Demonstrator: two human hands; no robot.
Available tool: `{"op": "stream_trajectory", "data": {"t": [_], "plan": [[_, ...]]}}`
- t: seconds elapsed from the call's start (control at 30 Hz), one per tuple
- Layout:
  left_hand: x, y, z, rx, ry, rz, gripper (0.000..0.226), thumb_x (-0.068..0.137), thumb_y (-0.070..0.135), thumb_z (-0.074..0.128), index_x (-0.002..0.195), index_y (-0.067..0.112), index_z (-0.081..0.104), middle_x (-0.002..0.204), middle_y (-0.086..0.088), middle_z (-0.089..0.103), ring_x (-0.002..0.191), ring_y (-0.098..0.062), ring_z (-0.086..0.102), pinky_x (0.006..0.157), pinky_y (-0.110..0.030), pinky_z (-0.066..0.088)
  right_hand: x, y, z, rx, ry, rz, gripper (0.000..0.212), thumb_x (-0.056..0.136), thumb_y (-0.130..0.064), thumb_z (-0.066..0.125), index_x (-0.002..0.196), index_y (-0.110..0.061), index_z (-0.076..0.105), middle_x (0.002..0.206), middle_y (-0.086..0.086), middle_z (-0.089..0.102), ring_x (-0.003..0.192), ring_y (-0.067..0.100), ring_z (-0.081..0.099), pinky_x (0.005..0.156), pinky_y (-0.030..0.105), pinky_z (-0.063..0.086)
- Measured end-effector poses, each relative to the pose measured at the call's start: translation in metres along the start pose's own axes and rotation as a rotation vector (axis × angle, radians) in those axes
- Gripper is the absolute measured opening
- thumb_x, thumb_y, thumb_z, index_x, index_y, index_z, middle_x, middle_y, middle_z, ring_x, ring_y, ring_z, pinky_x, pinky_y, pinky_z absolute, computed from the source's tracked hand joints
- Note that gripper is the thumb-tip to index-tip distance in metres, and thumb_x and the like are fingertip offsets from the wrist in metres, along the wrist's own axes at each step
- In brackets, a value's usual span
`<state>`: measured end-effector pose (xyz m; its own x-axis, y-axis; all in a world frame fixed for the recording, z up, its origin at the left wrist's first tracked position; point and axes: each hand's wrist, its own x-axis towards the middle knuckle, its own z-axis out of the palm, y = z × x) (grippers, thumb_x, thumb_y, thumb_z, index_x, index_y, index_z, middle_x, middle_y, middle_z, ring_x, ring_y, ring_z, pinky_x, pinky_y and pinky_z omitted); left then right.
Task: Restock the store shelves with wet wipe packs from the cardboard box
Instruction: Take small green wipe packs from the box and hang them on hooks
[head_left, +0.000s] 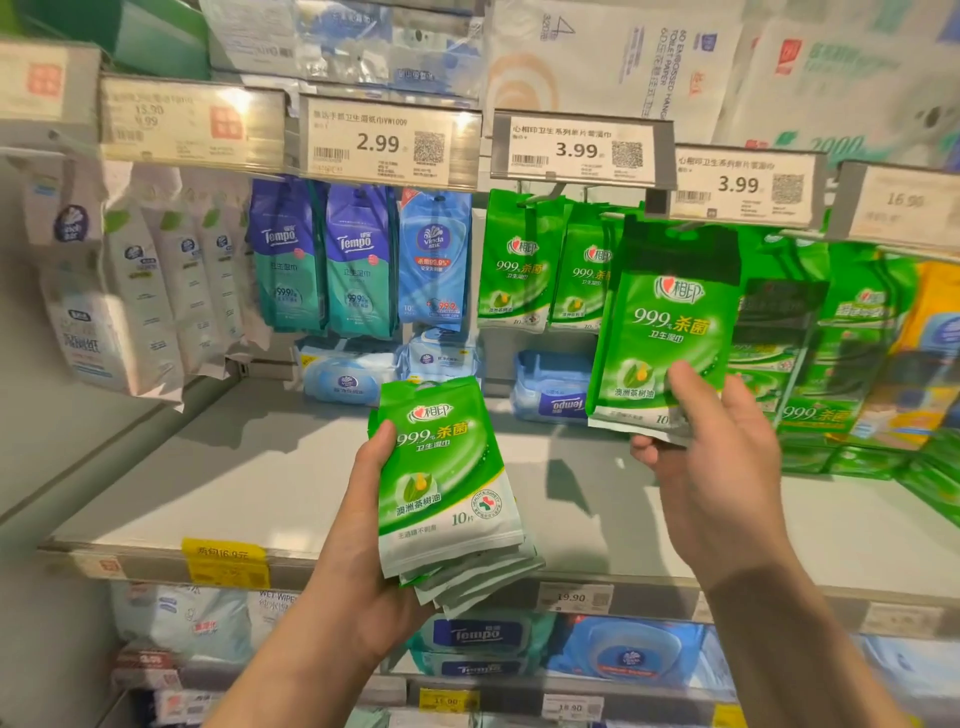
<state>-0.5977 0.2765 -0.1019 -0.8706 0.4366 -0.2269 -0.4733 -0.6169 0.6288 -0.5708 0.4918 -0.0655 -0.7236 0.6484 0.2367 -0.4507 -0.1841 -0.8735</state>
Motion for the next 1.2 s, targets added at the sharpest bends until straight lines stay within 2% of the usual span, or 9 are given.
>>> {"op": "stream_trajectory", "data": {"t": [0.07,0.17,0.3,0.47,0.63,0.77,0.97,1.1,1.2], "plan": [[-0.001,0.0,-0.001,0.003,0.014,-0.01,0.062,0.079,0.063,0.064,0.119,0.016,0.077,0.119,-0.018,0.073,0.093,-0.038,0.072,0.091,-0.049,0.053,0.0,0.01,-0.001,0.175,-0.018,0.131,0.029,0.09,-0.02,0.072,0.111,-0.018,0.052,0.083,-0.002,0.061,0.062,0.016,0.054,0.059,0.031,0.044],[0.0,0.001,-0.003,0.008,0.032,-0.019,0.063,0.081,0.063,0.063,0.122,0.017,0.075,0.121,-0.019,0.073,0.095,-0.038,0.072,0.092,-0.049,0.053,0.005,0.022,0.004,0.263,-0.06,0.201,0.02,0.09,-0.022,0.071,0.1,-0.013,0.055,0.079,0.003,0.053,0.06,0.016,0.052,0.057,0.029,0.045],[0.001,0.003,-0.008,0.001,0.034,-0.022,0.056,0.082,0.064,0.063,0.105,0.016,0.081,0.118,-0.019,0.074,0.087,-0.037,0.074,0.089,-0.048,0.053,0.026,0.031,0.023,0.33,-0.002,0.22,0.042,0.096,-0.02,0.069,0.127,-0.016,0.04,0.091,0.008,0.056,0.058,0.015,0.053,0.052,0.028,0.046],[0.001,0.005,-0.006,-0.014,0.039,-0.001,0.055,0.082,0.062,0.063,0.106,0.016,0.08,0.114,-0.019,0.075,0.082,-0.036,0.075,0.088,-0.047,0.053,0.06,0.029,0.05,0.307,0.054,0.249,0.013,0.103,-0.012,0.058,0.104,-0.014,0.046,0.082,0.009,0.052,0.052,0.014,0.051,0.048,0.025,0.04],[-0.002,0.007,-0.005,-0.016,0.036,0.035,0.055,0.08,0.059,0.063,0.11,0.017,0.079,0.114,-0.018,0.075,0.081,-0.036,0.076,0.087,-0.047,0.053,0.094,0.03,0.065,0.37,0.09,0.312,0.012,0.099,-0.014,0.066,0.092,-0.011,0.056,0.071,0.007,0.057,0.052,0.015,0.047,0.046,0.022,0.036],[-0.003,0.009,-0.008,-0.034,0.034,0.051,0.05,0.081,0.057,0.063,0.102,0.016,0.083,0.114,-0.018,0.075,0.082,-0.035,0.076,0.089,-0.047,0.053,0.106,0.034,0.065,0.356,0.112,0.322,0.013,0.096,-0.016,0.07,0.089,-0.013,0.059,0.055,0.002,0.059,0.045,0.011,0.052,0.046,0.02,0.041],[-0.001,0.009,-0.012,-0.059,0.02,0.04,0.051,0.077,0.059,0.064,0.098,0.016,0.083,0.113,-0.018,0.076,0.082,-0.035,0.076,0.089,-0.047,0.053,0.111,0.042,0.06,0.333,0.172,0.362,0.007,0.098,-0.016,0.068,0.092,-0.015,0.065,0.07,0.002,0.059,0.051,0.011,0.055,0.053,0.024,0.05],[0.001,0.007,-0.013,-0.056,0.011,0.04,0.051,0.076,0.059,0.065,0.096,0.016,0.084,0.112,-0.017,0.076,0.082,-0.035,0.076,0.089,-0.046,0.054,0.112,0.044,0.053,0.368,0.192,0.354,0.008,0.103,-0.009,0.057,0.095,-0.009,0.058,0.083,0.013,0.062,0.053,0.021,0.068,0.051,0.029,0.057],[0.001,0.007,-0.013,-0.06,0.009,0.028,0.051,0.077,0.059,0.065,0.098,0.016,0.083,0.114,-0.017,0.075,0.084,-0.036,0.076,0.093,-0.048,0.053,0.102,0.045,0.046,0.283,0.143,0.365,0.013,0.1,-0.005,0.047,0.101,-0.01,0.059,0.102,0.017,0.07,0.067,0.028,0.077,0.054,0.037,0.061]]}}
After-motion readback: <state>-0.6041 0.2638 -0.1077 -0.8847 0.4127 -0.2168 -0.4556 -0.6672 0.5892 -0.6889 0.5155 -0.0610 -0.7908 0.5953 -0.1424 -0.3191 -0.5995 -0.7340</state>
